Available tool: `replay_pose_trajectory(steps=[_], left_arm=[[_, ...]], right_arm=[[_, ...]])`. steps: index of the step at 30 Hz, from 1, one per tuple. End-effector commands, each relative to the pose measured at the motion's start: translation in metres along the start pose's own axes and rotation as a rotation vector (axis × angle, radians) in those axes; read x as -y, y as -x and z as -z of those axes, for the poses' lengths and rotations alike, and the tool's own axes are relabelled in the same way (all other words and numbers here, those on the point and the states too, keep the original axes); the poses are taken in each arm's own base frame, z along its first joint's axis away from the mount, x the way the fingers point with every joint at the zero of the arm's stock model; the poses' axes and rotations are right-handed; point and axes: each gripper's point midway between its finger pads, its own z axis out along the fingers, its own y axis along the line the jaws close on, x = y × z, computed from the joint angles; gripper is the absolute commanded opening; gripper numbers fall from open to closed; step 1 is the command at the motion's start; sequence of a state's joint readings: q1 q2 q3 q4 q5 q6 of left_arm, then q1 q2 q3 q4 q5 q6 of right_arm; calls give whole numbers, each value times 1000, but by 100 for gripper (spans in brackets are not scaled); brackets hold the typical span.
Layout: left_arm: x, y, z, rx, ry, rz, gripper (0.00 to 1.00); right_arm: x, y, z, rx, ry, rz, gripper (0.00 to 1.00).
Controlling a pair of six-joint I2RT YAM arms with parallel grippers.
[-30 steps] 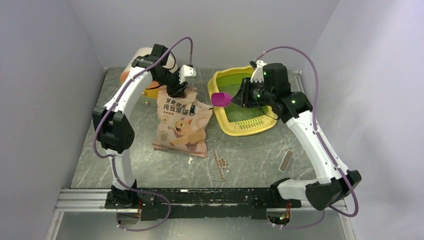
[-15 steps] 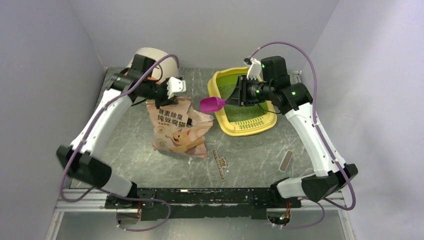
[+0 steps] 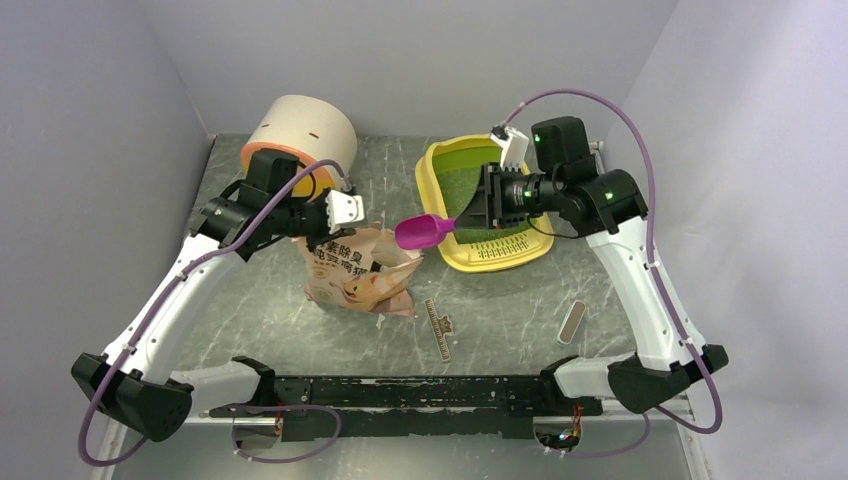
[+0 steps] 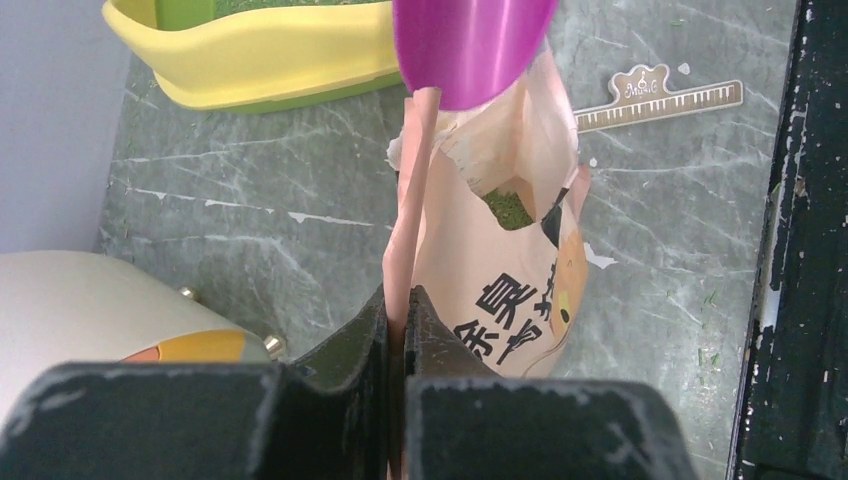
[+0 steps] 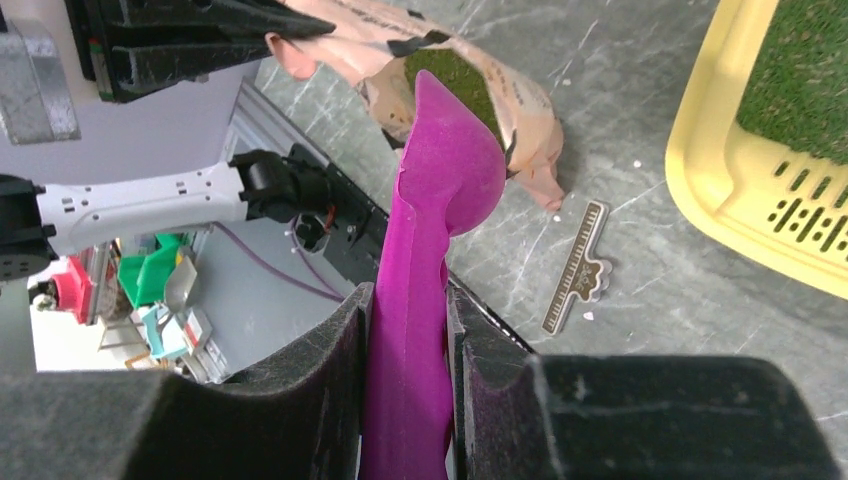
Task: Fill the litter box with clean litter
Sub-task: 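Scoop the cat litter from the cat litter bag.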
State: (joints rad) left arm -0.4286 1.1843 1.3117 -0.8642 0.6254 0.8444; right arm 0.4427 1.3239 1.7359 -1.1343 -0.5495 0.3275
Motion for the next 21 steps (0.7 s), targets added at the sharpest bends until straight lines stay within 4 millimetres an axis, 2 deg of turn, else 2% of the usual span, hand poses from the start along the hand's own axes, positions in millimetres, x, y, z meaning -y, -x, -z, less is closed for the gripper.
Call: replay_pose_trajectory(steps=[1,5,11,17,21], left_arm=[[4,11,-9,35,2,-10,5],[8,9,-12,17,-1,-5,5],[13,11,-12,27,6,-6,5],[23,7,-9,27,6,13,5],[28,10,-5,62,20,14,5]], right_arm=[[-7,-24,0,-58,17,-10,0],[-16,-36,-23,-96,3,5,0],[-8,-33,-60,-104,-84,14,0],[0,-22,-74,-86,-136,2,0],[2,-36,-92,-173,-122,-15,0]])
